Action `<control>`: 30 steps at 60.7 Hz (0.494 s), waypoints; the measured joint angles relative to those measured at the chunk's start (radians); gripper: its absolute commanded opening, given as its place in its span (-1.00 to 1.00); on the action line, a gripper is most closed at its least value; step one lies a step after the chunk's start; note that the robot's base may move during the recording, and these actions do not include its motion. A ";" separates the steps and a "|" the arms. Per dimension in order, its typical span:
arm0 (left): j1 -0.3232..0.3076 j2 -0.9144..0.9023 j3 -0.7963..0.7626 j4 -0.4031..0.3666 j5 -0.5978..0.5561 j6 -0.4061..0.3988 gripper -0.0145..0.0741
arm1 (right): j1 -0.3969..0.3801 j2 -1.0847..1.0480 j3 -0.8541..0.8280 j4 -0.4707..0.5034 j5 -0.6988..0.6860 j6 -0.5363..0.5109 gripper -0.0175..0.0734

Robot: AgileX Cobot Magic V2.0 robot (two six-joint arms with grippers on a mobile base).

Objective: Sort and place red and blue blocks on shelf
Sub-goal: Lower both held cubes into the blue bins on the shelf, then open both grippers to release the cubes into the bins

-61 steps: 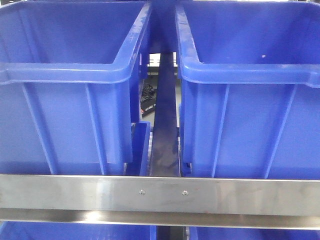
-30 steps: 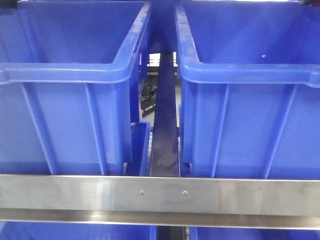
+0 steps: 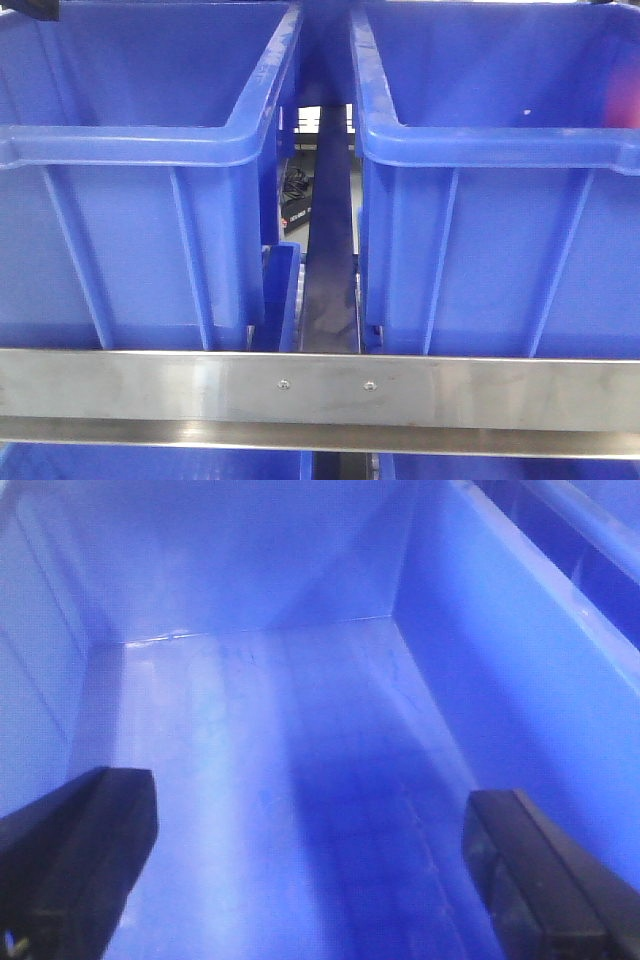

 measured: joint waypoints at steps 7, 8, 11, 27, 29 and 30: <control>0.000 0.000 0.000 0.000 0.000 0.000 0.86 | 0.000 0.000 0.000 0.002 0.008 0.000 0.75; 0.000 0.000 0.000 0.000 0.000 0.000 0.86 | 0.000 0.000 0.000 0.002 0.008 0.000 0.75; 0.000 0.000 0.000 0.000 0.000 0.000 0.86 | 0.000 0.000 0.000 0.004 0.008 0.000 0.75; 0.000 -0.014 0.000 0.000 0.000 0.000 0.24 | 0.000 -0.033 0.000 0.007 0.042 0.000 0.22; 0.000 -0.024 0.000 0.000 0.000 0.000 0.12 | 0.000 -0.046 0.000 0.007 0.054 0.000 0.09; 0.000 -0.029 0.000 0.000 0.000 0.000 0.06 | 0.000 -0.051 0.000 0.007 0.058 0.000 0.03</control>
